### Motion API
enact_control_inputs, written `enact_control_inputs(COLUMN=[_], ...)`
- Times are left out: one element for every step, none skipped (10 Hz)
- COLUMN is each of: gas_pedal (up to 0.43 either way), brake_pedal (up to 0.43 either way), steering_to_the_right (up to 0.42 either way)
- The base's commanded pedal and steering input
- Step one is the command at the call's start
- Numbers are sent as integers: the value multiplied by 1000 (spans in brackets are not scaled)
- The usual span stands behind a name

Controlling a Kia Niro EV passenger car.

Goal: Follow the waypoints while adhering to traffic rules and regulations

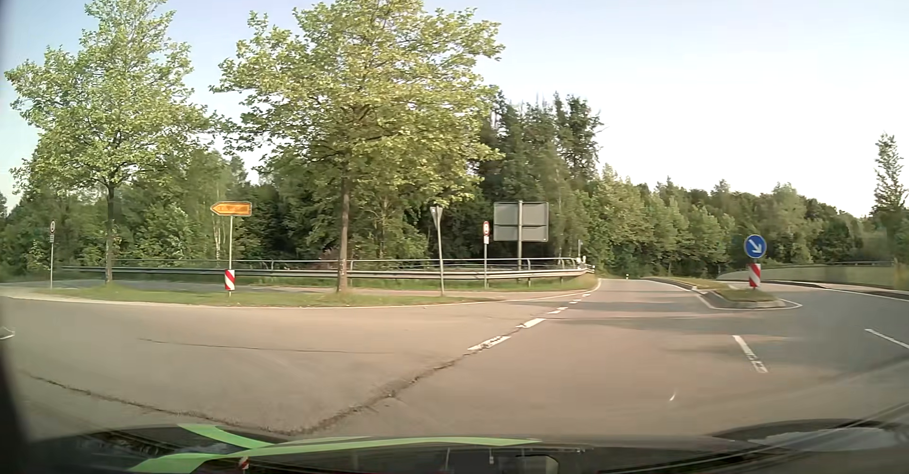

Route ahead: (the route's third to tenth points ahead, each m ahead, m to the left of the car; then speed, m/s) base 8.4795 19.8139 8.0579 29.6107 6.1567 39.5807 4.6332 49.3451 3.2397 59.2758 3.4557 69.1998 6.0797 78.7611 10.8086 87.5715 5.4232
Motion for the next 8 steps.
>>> enact_control_inputs(gas_pedal=[110,138,138,150,150,150,177,177], brake_pedal=[0,0,0,0,0,0,0,0], steering_to_the_right=[-383,-386,-388,-389,-389,-389,-387,-384])
